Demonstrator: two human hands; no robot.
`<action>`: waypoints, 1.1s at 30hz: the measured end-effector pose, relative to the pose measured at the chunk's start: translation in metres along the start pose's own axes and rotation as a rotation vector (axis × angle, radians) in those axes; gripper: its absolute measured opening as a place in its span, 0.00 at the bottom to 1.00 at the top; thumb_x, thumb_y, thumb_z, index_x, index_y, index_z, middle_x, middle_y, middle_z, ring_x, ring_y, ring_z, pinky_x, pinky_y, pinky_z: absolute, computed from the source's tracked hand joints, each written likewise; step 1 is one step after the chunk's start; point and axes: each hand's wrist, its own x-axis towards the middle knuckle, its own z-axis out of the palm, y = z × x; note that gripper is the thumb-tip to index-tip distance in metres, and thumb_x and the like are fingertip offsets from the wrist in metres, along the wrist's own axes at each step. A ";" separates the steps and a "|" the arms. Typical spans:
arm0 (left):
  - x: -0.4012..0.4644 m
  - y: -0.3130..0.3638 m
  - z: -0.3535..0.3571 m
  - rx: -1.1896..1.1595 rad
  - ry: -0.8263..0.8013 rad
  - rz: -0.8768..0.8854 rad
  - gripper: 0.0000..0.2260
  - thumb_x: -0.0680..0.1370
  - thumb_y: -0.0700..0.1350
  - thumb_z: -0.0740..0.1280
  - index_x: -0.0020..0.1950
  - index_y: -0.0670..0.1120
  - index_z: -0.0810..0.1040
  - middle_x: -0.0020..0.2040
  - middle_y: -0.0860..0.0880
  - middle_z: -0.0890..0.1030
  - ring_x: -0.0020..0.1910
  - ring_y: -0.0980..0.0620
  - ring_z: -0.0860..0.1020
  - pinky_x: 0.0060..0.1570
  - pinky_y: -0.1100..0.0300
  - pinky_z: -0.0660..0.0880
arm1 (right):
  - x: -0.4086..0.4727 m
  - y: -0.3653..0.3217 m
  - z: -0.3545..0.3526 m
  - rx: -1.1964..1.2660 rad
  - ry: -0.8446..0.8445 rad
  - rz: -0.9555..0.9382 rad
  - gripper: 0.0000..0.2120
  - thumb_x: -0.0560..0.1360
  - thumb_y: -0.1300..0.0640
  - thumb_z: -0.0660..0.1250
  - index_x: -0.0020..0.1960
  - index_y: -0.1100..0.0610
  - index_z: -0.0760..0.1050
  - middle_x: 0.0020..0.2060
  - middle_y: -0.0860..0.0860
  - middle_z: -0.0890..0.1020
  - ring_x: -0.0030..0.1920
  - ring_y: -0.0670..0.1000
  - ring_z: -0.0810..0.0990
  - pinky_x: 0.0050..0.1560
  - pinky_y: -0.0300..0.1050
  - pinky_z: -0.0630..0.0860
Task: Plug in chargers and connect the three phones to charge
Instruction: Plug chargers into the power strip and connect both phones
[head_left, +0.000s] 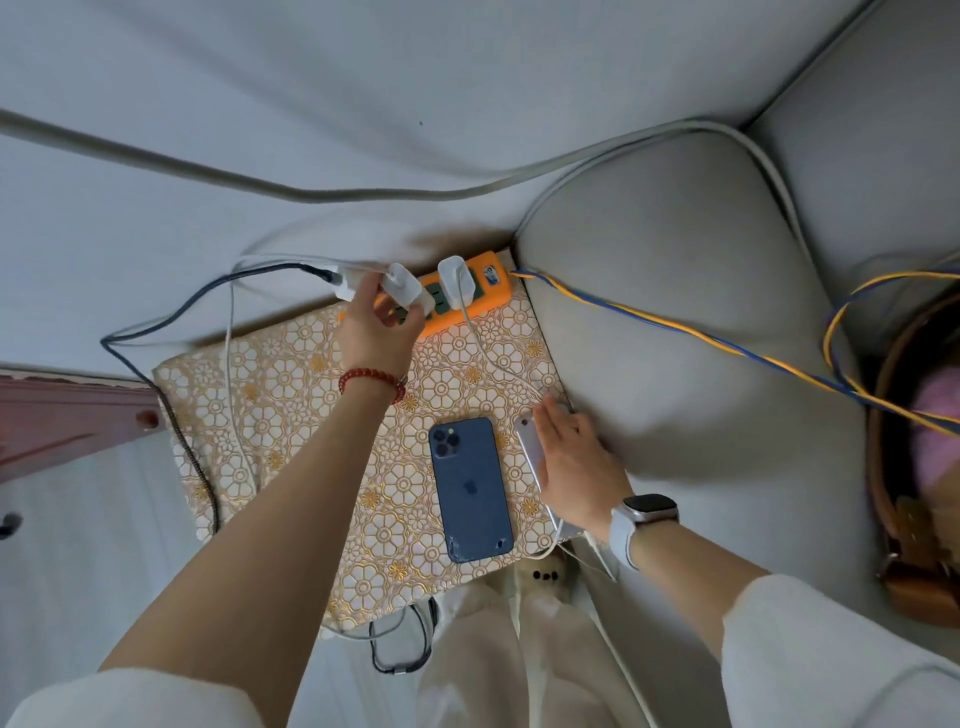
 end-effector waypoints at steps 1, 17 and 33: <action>0.001 -0.001 -0.001 0.005 -0.002 0.003 0.16 0.71 0.42 0.68 0.59 0.47 0.73 0.52 0.52 0.79 0.49 0.56 0.78 0.42 0.63 0.77 | 0.000 0.001 -0.001 -0.005 0.000 -0.002 0.30 0.76 0.58 0.54 0.74 0.57 0.45 0.76 0.52 0.47 0.71 0.57 0.55 0.64 0.53 0.70; 0.005 -0.002 -0.003 0.150 -0.144 -0.011 0.26 0.74 0.50 0.65 0.70 0.50 0.62 0.61 0.45 0.77 0.54 0.54 0.73 0.49 0.61 0.69 | 0.001 -0.001 -0.002 -0.050 -0.019 -0.002 0.31 0.76 0.58 0.57 0.73 0.58 0.46 0.76 0.52 0.47 0.70 0.59 0.55 0.60 0.52 0.73; -0.001 0.002 0.008 0.216 -0.097 -0.112 0.25 0.72 0.53 0.65 0.68 0.54 0.64 0.64 0.41 0.69 0.64 0.46 0.64 0.58 0.52 0.67 | -0.014 -0.013 -0.007 -0.137 0.032 -0.037 0.30 0.74 0.59 0.59 0.72 0.55 0.49 0.75 0.55 0.50 0.72 0.58 0.54 0.62 0.51 0.69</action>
